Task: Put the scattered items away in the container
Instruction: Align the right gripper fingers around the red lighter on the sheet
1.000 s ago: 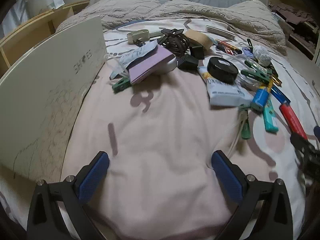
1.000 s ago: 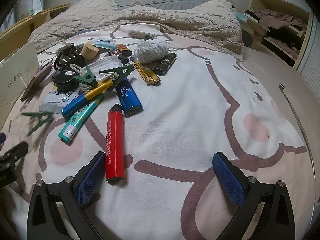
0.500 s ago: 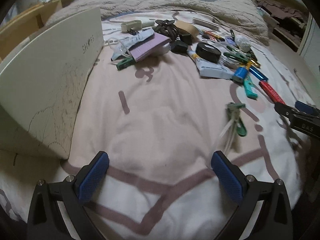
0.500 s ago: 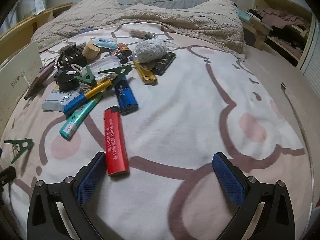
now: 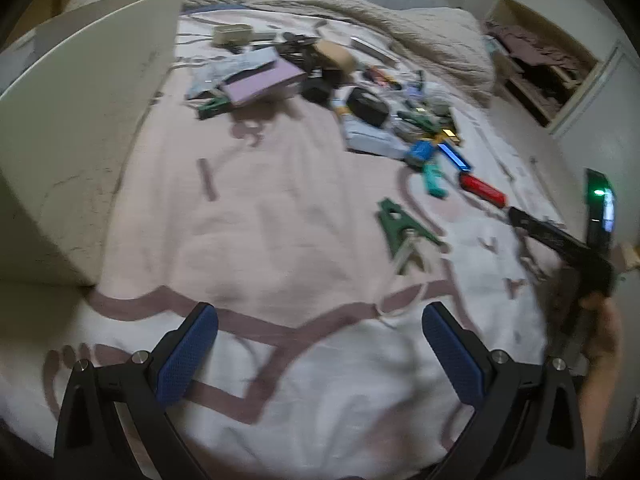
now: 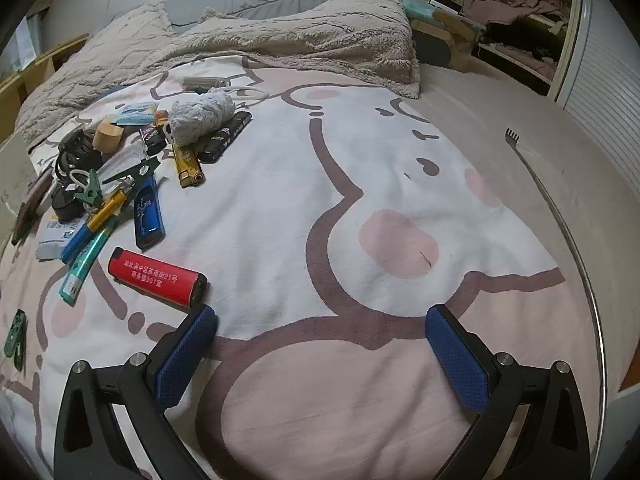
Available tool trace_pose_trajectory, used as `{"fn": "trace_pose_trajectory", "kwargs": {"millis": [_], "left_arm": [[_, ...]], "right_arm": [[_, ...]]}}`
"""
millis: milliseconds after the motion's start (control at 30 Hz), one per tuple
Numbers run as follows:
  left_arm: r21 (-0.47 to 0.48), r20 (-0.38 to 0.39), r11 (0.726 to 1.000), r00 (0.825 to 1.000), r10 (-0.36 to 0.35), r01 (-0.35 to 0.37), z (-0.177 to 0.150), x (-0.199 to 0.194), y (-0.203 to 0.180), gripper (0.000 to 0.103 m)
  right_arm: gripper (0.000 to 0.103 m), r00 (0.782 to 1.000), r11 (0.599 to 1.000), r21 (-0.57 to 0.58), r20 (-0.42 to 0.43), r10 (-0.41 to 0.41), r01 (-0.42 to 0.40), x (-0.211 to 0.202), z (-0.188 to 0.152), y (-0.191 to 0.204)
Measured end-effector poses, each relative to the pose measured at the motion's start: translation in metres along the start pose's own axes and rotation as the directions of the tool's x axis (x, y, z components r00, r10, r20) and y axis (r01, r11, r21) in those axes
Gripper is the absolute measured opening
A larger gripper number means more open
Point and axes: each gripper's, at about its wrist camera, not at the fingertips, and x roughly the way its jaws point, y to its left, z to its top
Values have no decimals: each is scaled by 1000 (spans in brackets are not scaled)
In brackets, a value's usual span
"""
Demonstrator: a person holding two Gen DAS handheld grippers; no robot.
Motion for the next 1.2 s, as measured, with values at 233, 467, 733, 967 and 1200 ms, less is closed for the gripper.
{"fn": "trace_pose_trajectory", "kwargs": {"millis": [233, 467, 733, 967, 1200], "left_arm": [[148, 53, 988, 998, 33, -40, 5, 3, -41, 103], [188, 94, 980, 994, 53, -70, 21, 15, -61, 103], [145, 36, 987, 998, 59, -64, 28, 38, -65, 85], [175, 75, 975, 989, 127, -138, 20, 39, -62, 55], [214, 98, 959, 981, 169, -186, 15, 29, -50, 38]], "right_arm": [[103, 1000, 1000, -10, 1, -12, 12, 1, 0, 3], [103, 1000, 1000, -11, 3, -11, 11, 1, -1, 4], [103, 1000, 1000, -14, 14, -8, 8, 4, -2, 5], [103, 1000, 1000, -15, 16, -10, 10, 5, -2, 6], [103, 1000, 1000, -16, 18, -13, 13, 5, -2, 7]]}}
